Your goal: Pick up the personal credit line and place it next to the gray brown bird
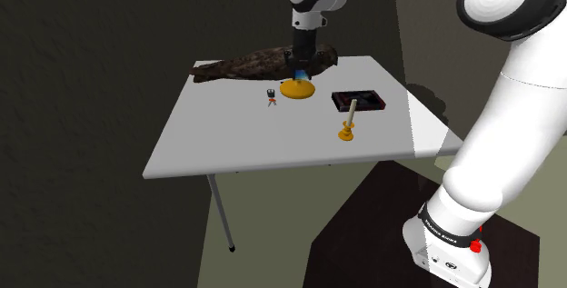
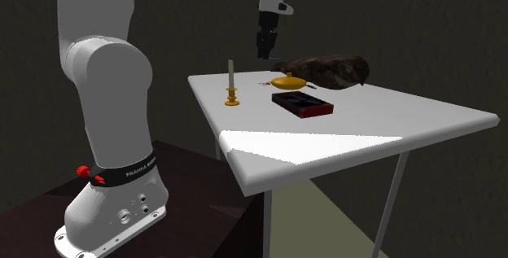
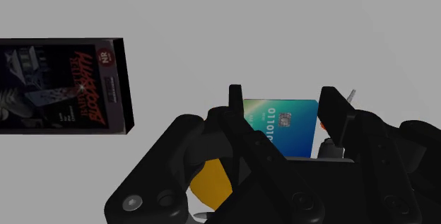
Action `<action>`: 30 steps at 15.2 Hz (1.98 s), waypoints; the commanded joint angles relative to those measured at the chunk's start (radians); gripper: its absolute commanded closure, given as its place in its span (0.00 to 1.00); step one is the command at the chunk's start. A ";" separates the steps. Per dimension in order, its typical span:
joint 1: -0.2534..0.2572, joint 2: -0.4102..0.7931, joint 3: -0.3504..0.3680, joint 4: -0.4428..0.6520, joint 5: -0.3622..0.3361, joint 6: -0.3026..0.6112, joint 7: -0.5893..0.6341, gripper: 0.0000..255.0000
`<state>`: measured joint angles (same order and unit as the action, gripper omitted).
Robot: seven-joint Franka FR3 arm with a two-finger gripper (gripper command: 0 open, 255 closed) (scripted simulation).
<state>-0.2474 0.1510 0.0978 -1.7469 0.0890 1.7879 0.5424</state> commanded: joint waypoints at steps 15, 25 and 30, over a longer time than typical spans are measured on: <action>0.003 0.055 0.001 -0.146 0.001 0.201 -0.013 1.00; 0.005 0.098 0.001 -0.192 0.000 0.290 -0.019 1.00; 0.005 0.098 0.001 -0.192 0.000 0.290 -0.019 1.00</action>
<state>-0.2423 0.2487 0.0988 -1.9389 0.0890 2.0775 0.5235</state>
